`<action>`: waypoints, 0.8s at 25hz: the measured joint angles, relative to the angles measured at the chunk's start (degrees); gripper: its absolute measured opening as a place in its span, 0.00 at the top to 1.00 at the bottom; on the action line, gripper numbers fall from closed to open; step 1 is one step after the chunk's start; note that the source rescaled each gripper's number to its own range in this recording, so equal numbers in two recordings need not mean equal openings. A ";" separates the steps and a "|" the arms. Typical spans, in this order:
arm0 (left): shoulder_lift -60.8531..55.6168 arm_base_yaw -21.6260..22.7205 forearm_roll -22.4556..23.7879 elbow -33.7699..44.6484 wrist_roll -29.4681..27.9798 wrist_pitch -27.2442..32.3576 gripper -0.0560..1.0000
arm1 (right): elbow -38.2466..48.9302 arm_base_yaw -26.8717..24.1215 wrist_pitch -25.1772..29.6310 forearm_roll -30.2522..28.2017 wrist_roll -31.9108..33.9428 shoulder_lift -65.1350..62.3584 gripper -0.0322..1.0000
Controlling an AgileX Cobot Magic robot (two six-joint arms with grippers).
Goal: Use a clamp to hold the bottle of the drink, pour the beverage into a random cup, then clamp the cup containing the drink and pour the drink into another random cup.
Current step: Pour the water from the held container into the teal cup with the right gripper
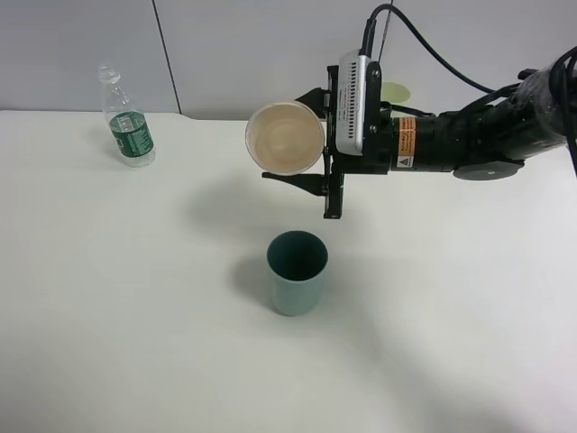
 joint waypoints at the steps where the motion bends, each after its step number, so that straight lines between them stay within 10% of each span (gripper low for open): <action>1: 0.00 0.00 0.00 0.00 0.00 0.00 0.00 | 0.00 0.00 0.00 0.00 0.00 0.00 0.97; 20: 0.00 0.00 0.00 0.00 0.00 0.00 0.00 | 0.00 -1.86 -0.39 -6.46 -8.18 0.00 0.97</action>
